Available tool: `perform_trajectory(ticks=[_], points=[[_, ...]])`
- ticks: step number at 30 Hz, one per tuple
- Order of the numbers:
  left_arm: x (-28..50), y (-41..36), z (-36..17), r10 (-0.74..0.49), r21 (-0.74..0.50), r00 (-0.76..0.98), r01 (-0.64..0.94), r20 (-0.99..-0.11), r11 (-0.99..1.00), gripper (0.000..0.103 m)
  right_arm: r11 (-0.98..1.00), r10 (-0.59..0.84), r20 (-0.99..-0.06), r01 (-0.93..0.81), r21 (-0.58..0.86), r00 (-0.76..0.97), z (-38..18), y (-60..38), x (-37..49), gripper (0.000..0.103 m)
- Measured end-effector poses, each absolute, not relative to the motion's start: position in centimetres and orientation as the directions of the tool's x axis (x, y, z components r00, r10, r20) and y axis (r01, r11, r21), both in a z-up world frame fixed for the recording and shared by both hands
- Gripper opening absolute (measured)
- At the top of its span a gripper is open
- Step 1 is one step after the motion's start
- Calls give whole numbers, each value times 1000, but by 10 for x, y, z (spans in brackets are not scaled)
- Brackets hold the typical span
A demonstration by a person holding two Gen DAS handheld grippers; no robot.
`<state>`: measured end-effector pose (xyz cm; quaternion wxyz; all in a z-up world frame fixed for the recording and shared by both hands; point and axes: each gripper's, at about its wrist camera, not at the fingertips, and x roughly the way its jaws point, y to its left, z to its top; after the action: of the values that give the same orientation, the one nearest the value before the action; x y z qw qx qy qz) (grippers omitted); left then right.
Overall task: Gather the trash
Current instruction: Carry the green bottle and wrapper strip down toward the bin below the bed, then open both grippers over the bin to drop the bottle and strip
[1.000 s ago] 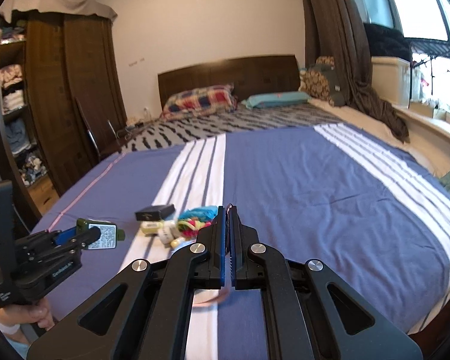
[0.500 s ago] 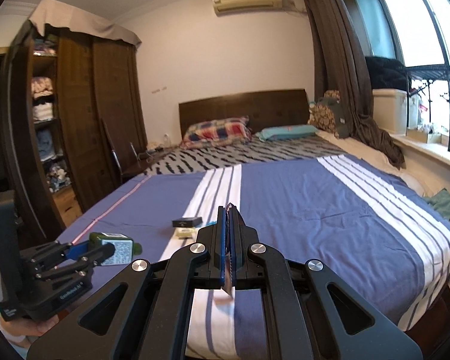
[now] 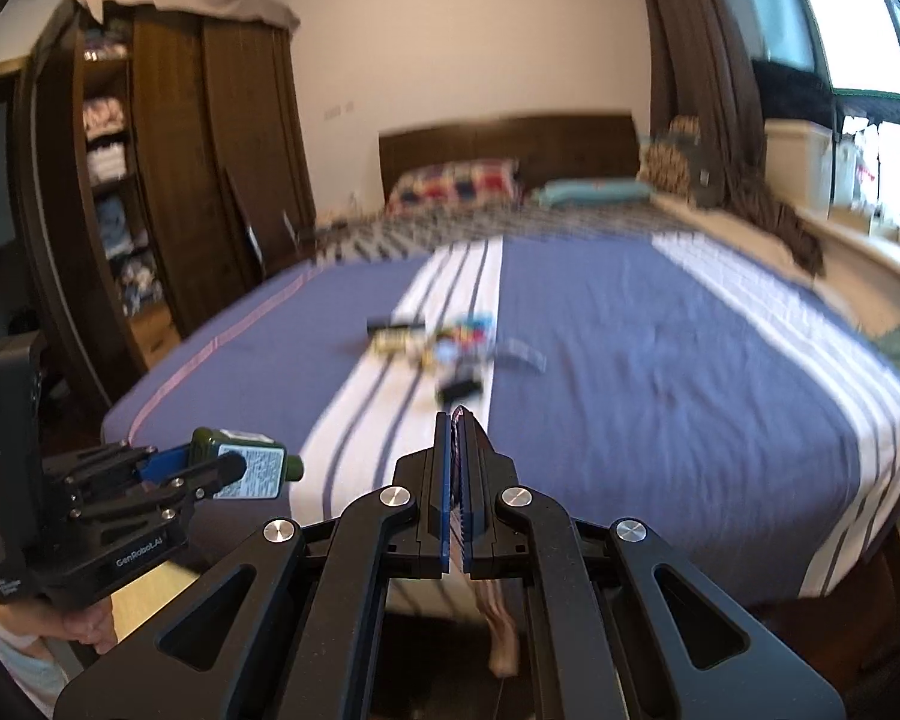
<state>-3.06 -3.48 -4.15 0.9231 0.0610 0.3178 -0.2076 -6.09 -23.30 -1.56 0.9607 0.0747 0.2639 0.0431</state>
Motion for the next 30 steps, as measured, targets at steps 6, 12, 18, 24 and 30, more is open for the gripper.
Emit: perform_trajectory(ticks=[6, 12, 18, 24, 30], points=[[-26, -37, -106, -340, -68, 598, 430, -726, 900, 25, 978, 175, -626, -60, 201, 760, -70, -218, -52, 4], [-15, -33, -163, -324, -108, 490, 417, -809, 902, 25, 967, 228, -738, -60, 247, 635, -127, -207, -37, 4], [-1, -32, -211, -317, -157, 385, 393, -867, 906, 25, 965, 238, -836, -21, 262, 494, -188, -197, -18, 4], [8, -35, -254, -312, -195, 274, 382, -910, 903, 25, 960, 258, -879, -3, 281, 402, -231, -188, -9, 4], [18, -38, -279, -309, -216, 206, 376, -929, 901, 25, 954, 271, -893, 21, 298, 358, -250, -184, -2, 7]])
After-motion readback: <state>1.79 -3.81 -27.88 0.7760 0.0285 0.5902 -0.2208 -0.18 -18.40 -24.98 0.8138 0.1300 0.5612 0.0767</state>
